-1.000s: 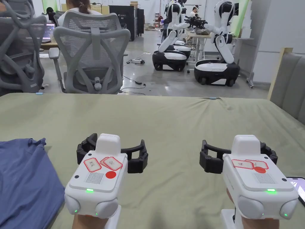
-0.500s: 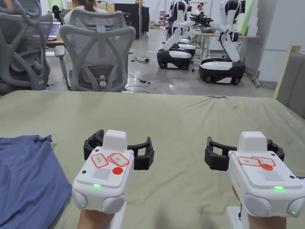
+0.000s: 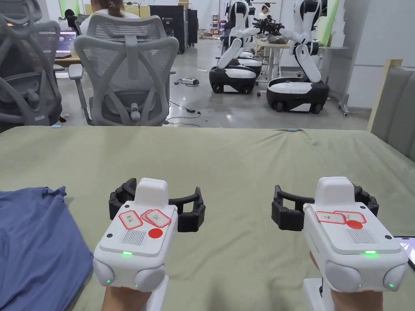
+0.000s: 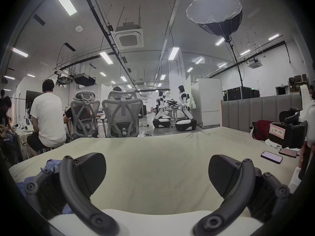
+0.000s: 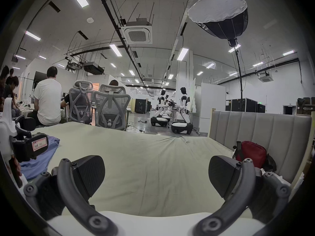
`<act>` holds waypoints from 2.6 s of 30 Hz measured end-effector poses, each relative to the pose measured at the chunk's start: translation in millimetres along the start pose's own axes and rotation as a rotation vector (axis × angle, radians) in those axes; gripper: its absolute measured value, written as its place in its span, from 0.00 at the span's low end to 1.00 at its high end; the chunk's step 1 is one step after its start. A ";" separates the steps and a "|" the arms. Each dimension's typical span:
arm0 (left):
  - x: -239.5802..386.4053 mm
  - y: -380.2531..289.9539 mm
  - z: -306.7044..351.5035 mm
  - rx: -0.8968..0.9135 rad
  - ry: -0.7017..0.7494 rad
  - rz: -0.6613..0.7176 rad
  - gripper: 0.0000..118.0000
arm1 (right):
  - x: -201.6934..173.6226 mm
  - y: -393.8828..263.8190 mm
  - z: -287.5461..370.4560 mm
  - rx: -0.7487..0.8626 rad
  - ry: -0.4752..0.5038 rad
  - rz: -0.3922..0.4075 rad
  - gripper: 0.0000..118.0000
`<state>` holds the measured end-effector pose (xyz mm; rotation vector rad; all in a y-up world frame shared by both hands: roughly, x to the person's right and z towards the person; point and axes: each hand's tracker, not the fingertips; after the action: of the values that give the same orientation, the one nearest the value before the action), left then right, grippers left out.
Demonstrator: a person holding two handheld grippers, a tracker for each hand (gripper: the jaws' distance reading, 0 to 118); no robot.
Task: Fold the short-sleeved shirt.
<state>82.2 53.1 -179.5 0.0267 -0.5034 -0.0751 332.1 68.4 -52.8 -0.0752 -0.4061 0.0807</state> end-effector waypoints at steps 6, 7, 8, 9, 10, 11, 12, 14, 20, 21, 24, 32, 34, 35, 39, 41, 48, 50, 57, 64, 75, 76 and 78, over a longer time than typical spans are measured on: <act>-0.1 0.4 0.2 0.005 0.006 0.001 1.00 | 0.3 -1.0 -0.1 -0.003 0.000 -0.004 1.00; -0.2 0.7 0.3 0.006 0.009 0.000 1.00 | 0.5 -0.8 -0.1 -0.002 -0.003 -0.002 1.00; -0.4 0.8 0.5 0.007 0.009 0.001 1.00 | 0.8 -1.1 -0.2 -0.002 -0.004 -0.003 1.00; -0.7 1.0 0.5 0.008 0.010 0.004 1.00 | 1.4 -1.0 -0.2 0.000 -0.004 -0.006 1.00; -1.3 0.9 0.7 0.008 0.010 0.009 0.99 | 1.8 -0.9 -0.1 0.000 -0.006 -0.010 1.00; -1.7 1.2 1.1 0.004 0.007 0.013 0.91 | 2.3 -0.7 0.0 -0.004 -0.007 -0.015 0.98; -2.7 2.0 2.3 -0.002 -0.006 0.021 0.87 | 2.1 0.1 1.2 -0.012 -0.001 -0.024 0.96; -3.7 2.4 4.9 0.011 -0.021 0.033 0.67 | 2.2 -0.3 3.4 -0.003 0.006 -0.030 0.82; -4.9 6.3 6.2 0.004 -0.018 0.049 0.00 | -0.3 -2.6 2.2 -0.021 -0.008 0.004 0.00; -3.2 6.2 7.3 0.011 -0.007 0.042 0.00 | -0.8 -3.2 2.8 -0.021 -0.012 0.005 0.00; -3.6 7.0 7.2 0.011 0.003 0.027 0.00 | -1.0 -2.9 4.0 -0.022 -0.022 0.011 0.00; -6.7 3.2 6.8 0.007 0.018 0.032 0.00 | -2.7 -2.8 5.6 -0.022 -0.012 0.018 0.00; -14.3 2.4 7.1 0.005 0.035 0.030 0.00 | -11.1 -2.1 4.1 -0.031 -0.026 0.031 0.00; -20.3 2.6 8.8 0.001 0.045 0.030 0.00 | -16.6 -2.0 3.0 -0.029 -0.023 0.033 0.00; -65.6 1.6 26.9 0.007 0.158 0.034 0.00 | -59.3 4.5 -10.9 -0.021 0.084 0.007 0.00; -96.5 1.4 42.5 -0.002 0.242 0.040 0.00 | -91.8 11.2 -17.0 -0.010 0.144 0.000 0.00; -196.0 -5.2 110.4 -0.025 0.495 0.027 0.00 | -221.3 29.3 -23.1 0.038 0.425 -0.019 0.01; -212.5 -6.1 123.3 -0.033 0.540 0.030 0.00 | -248.1 30.2 -17.8 0.052 0.496 -0.010 0.01; -228.6 -10.8 126.1 -0.055 0.541 0.035 0.00 | -275.9 29.4 -15.6 0.037 0.550 0.027 0.01; -265.3 -5.9 36.9 -0.299 0.382 0.112 0.00 | -251.6 16.3 -22.5 -0.008 0.508 0.046 0.02; -326.9 -96.3 -126.9 -0.673 0.228 0.195 0.64 | -239.3 -13.1 -62.6 -0.068 0.442 0.016 0.02; -331.3 -107.7 -138.3 -0.717 0.242 0.171 0.64 | -239.1 -14.7 -63.9 -0.070 0.441 0.016 0.02; -337.9 -128.1 -154.6 -0.791 0.282 0.116 0.67 | -238.3 -17.7 -68.6 -0.076 0.448 0.021 0.02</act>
<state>-146.6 -47.1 -483.0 -0.7563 -0.1663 -0.1505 142.4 24.7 -207.2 -0.1690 0.0391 0.0666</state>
